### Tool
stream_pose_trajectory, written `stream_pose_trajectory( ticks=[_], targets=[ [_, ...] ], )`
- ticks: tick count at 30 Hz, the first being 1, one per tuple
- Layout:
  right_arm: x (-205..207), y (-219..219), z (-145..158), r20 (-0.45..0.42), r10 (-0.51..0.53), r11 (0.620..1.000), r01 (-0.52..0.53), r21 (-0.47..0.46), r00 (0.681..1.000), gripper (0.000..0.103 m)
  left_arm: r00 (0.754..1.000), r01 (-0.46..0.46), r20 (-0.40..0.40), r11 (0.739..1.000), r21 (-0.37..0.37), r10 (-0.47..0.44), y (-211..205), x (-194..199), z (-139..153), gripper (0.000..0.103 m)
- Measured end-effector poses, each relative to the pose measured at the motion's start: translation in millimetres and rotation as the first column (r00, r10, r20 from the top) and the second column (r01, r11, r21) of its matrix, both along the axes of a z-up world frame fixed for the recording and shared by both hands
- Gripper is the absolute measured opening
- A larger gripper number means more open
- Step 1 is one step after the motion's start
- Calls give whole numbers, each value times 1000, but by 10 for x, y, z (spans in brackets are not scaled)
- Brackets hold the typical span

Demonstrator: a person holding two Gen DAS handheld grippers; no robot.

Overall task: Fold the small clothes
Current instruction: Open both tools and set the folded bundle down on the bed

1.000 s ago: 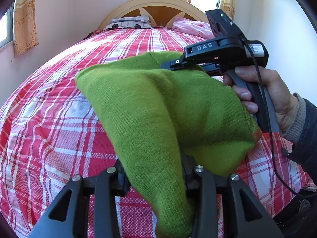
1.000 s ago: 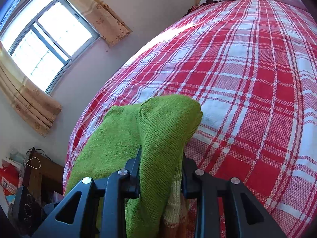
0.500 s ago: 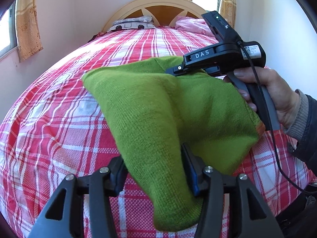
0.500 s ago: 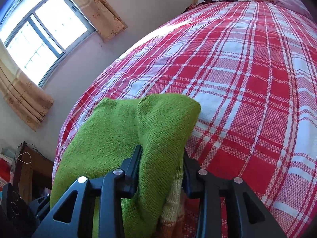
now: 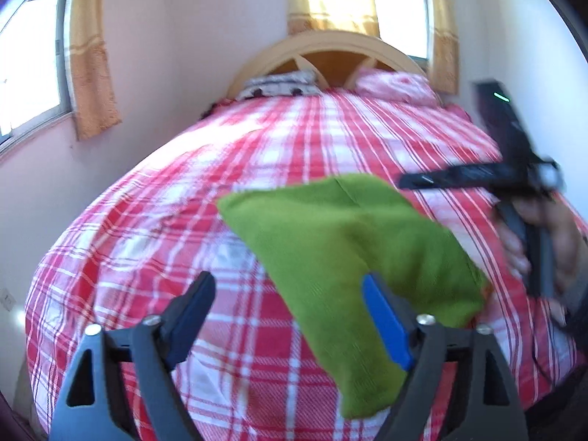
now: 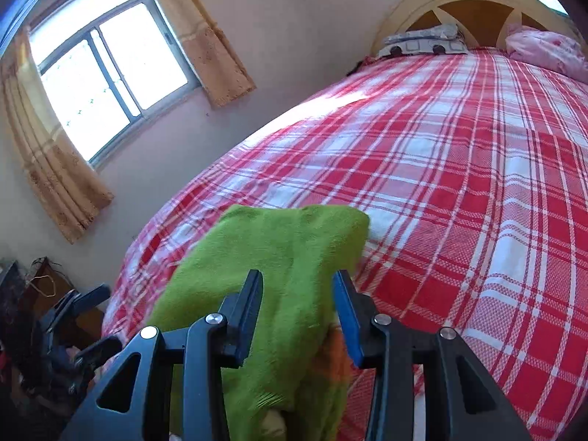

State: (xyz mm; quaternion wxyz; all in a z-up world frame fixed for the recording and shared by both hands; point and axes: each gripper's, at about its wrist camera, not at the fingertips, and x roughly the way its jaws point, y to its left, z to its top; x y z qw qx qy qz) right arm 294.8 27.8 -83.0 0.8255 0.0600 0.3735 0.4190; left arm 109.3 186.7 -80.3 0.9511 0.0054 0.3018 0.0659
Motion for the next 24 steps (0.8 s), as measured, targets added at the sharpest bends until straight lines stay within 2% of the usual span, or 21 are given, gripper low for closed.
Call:
stream_pose_trajectory(
  ticks=[3, 5, 8, 9, 10, 13, 17, 20, 24],
  targets=[
    [-231, 79, 39, -38, 129, 991, -127, 51, 991, 48, 999, -47, 26, 999, 24, 46, 89, 244, -32, 96],
    [-346, 186, -61, -68, 187, 982, -186, 25, 980, 48, 997, -70, -23, 997, 26, 70, 156, 465, -194, 96],
    [-366, 225, -303, -101, 140, 984, -150, -98, 985, 48, 989, -81, -123, 996, 38, 85, 227, 613, -481, 99],
    [-362, 217, -354, -113, 143, 983, -154, -96, 983, 47, 987, -82, -135, 996, 24, 84, 249, 599, -550, 100],
    [-375, 210, -373, -104, 143, 984, -153, -95, 984, 47, 990, -84, -112, 996, 1, 83, 268, 537, -586, 101],
    [-410, 231, -405, -74, 126, 986, -134, -103, 989, 47, 992, -95, -89, 995, -9, 94, 289, 511, -629, 103],
    [-364, 198, -489, -50, 97, 994, -99, -52, 994, 47, 995, -94, -26, 995, -14, 94, 260, 475, -678, 103],
    [-417, 153, -432, -69, 73, 997, -76, -34, 995, 48, 992, -120, -33, 991, -61, 118, 251, 398, -621, 103],
    [-594, 71, -314, -24, 25, 998, -26, -49, 999, 52, 993, -114, -41, 993, -38, 112, 170, 220, -453, 103]
  ],
)
